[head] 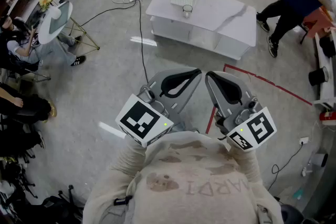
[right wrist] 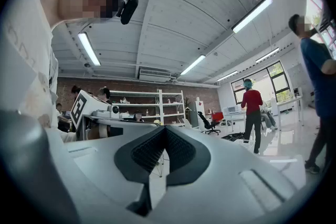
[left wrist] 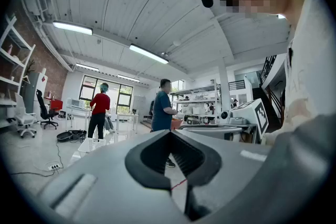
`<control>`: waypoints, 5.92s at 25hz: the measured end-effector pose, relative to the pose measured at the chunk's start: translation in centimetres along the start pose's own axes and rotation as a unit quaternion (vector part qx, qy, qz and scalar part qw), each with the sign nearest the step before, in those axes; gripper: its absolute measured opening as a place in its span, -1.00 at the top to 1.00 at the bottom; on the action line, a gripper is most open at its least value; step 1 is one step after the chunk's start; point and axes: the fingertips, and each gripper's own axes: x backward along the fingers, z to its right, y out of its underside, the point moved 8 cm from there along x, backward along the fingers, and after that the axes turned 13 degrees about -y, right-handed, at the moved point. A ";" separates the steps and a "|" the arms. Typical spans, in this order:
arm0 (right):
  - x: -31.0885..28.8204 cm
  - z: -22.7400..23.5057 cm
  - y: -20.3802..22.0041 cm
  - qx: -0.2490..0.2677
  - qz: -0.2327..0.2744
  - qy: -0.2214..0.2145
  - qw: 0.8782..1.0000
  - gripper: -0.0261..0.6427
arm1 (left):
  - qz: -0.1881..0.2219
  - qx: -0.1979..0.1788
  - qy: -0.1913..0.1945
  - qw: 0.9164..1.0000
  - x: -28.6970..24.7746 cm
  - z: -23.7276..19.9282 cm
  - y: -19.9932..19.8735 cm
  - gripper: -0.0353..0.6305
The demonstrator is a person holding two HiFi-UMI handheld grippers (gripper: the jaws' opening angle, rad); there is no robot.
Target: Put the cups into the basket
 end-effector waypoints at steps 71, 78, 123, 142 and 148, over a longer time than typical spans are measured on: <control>-15.7 42.8 2.2 -0.082 -0.013 -0.067 0.994 0.85 | -0.035 0.032 -0.076 0.996 -34.6 -26.8 1.6 0.89; -21.2 46.9 1.7 -0.079 -0.016 -0.032 0.996 0.85 | -0.034 0.025 -0.036 0.998 -38.1 -34.2 0.7 0.89; -30.1 64.2 28.4 -0.266 -0.223 0.184 0.919 0.82 | -0.118 0.041 0.089 0.988 -51.9 -51.5 13.9 0.89; -29.4 66.5 44.5 -0.378 -0.326 0.270 0.823 0.69 | -0.173 0.049 0.115 0.977 -52.5 -51.6 24.5 0.89; -30.1 67.1 46.4 -0.401 -0.355 0.279 0.797 0.66 | -0.178 0.049 0.110 0.977 -52.4 -51.6 25.0 0.89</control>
